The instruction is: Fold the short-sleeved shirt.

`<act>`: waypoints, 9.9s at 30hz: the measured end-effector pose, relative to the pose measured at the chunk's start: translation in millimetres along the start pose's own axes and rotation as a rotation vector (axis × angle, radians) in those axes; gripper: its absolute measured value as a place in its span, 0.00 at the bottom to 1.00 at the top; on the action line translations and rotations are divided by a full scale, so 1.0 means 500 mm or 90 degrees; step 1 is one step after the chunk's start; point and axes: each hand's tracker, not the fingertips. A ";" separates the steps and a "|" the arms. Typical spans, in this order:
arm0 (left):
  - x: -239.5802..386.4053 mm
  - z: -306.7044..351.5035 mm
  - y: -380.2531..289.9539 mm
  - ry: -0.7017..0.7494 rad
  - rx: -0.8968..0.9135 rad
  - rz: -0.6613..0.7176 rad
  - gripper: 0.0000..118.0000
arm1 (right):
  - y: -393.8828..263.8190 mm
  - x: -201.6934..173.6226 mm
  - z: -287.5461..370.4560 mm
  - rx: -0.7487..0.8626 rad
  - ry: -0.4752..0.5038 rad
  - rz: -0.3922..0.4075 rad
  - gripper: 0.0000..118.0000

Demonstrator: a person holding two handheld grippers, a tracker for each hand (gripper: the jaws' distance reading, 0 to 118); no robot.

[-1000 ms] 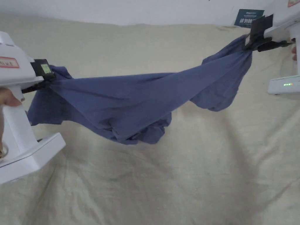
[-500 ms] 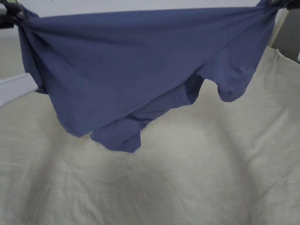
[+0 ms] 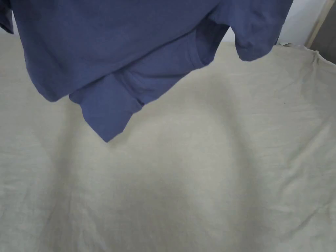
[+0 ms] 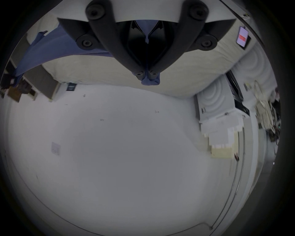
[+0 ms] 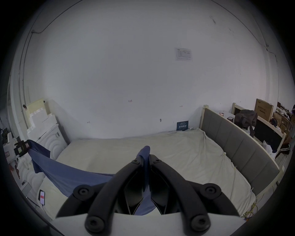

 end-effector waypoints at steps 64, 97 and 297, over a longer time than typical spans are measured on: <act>-0.125 0.100 -0.804 0.002 -0.240 0.092 0.00 | -0.793 0.101 -0.095 -0.252 0.047 -0.092 0.02; -0.165 0.194 -0.960 0.037 -0.370 0.089 1.00 | -0.962 0.115 -0.044 -0.351 0.005 -0.069 0.54; -0.385 0.074 -0.677 -0.160 -0.205 0.283 0.00 | -0.659 -0.593 -0.934 -0.496 0.115 0.163 0.61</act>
